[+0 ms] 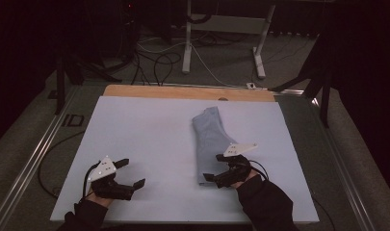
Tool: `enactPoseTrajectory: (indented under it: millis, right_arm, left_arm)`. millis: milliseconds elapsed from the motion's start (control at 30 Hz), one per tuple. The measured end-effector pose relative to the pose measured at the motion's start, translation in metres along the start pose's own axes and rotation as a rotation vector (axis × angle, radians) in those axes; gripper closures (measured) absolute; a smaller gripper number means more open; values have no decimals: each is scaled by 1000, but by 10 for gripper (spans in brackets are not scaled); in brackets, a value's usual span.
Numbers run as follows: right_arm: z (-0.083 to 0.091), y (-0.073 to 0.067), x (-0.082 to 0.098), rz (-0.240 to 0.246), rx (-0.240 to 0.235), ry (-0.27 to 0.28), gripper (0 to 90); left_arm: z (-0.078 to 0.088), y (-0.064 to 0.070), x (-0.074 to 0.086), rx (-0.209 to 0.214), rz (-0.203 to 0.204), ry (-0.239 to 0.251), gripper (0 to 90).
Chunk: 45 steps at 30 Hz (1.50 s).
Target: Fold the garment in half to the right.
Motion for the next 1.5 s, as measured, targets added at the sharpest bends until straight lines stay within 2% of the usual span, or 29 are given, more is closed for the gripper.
enactPoseTrajectory:
  millis: [200, 500, 700, 1067, 1200, 1367, 1467, 1500]
  right_arm:
    - [5, 3, -1, 0, 4, 21, 81]
    - [18, 6, 1, 39, 53, 70, 81]
    - [27, 10, 6, 41, 73, 88, 81]
    - [46, 26, 29, 39, 134, 100, 82]
    - [55, 32, 39, 23, 145, 112, 82]
    - [63, 37, 52, 19, 202, 111, 82]
    - [68, 41, 58, -11, 214, 115, 82]
    - [70, 42, 60, -7, 216, 124, 82]
  left_arm:
    - [0, 0, 0, 5, -2, -1, 23]
    - [3, -1, 0, 3, -5, 1, 23]
    - [7, -4, 2, -4, 0, 3, 23]
    - [11, -6, 3, -17, -6, 8, 23]
    - [13, -8, 6, -21, -6, 7, 23]
    - [13, -10, 8, -29, -5, 4, 23]
    - [14, -10, 9, -33, -10, -1, 23]
    - [15, -9, 9, -35, -13, -3, 23]
Point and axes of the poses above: each handheld gripper's, and its own axes: z roughly backward along the jaws, x roughly out of its underside, y roughly to its right, the point moved 1 cm from there along -z, roughly forward along the jaws, and after that the axes turned 15 degrees about -z, right-handed, at the moved point
